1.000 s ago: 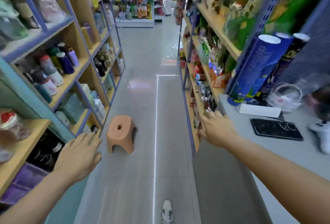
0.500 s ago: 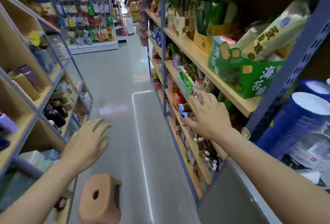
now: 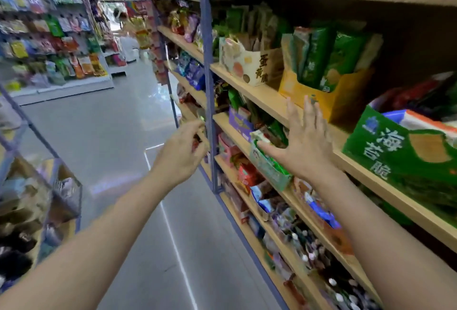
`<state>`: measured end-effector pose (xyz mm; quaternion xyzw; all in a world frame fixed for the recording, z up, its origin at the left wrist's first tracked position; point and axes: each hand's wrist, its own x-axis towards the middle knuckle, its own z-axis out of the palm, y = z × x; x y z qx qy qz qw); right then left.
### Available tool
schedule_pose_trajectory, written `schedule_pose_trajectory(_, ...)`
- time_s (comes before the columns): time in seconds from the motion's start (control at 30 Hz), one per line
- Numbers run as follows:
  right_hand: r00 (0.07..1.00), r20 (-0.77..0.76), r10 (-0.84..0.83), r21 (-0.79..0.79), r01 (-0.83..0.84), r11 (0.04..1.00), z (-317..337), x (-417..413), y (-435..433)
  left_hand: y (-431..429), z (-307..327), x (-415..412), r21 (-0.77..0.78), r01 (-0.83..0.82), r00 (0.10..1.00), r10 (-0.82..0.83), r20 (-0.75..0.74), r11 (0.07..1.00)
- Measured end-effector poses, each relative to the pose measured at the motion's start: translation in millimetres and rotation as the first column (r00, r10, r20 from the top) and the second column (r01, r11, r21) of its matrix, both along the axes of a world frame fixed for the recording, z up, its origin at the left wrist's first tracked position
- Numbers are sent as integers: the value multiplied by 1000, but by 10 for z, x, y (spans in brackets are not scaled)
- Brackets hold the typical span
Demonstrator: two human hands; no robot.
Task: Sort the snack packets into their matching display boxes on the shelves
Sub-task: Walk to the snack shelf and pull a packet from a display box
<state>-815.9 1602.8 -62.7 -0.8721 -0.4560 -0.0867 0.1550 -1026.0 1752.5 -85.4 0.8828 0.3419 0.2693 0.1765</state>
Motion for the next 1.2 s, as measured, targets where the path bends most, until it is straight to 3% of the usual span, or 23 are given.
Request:
schedule_pose_trajectory(0.17,967,-245,-73,195,123,973,113,189,597,791,304,597,-107,142,984,-128,124,984)
schedule_pose_trajectory(0.37,945,-308,110,431,36,902,85,505,1442,1716,479,1320,-126,219,967,-198,159,968)
schedule_pose_trajectory(0.5,940,-321,116,519,72,851,55,824,2075,2324,506,1795,-70,269,959,-261,110,961)
schedule_pose_trajectory(0.63,959,-279,45,533,115,838,193,1146,2606,2947,526,2184,57,349,932,-353,83,935)
schedule_pose_trajectory(0.77,971,-237,-39,434,142,890,328,1368,3004,3544,597,2505,178,380,914,-397,76,908)
schedule_pose_trajectory(0.87,970,-214,-115,412,197,889,332,1502,3220,3900,638,2698,150,427,891,-443,98,892)
schedule_pose_trajectory(1.0,930,-282,-235,528,355,771,307,1624,3418,4256,663,2942,105,428,873,-441,210,898)
schedule_pose_trajectory(1.1,871,-354,-341,577,490,653,371,1651,3567,4433,717,3170,-75,405,855,-348,385,911)
schedule_pose_trajectory(1.2,821,-407,-400,602,570,558,476,1635,3689,4585,840,3363,-82,402,889,-366,276,912)
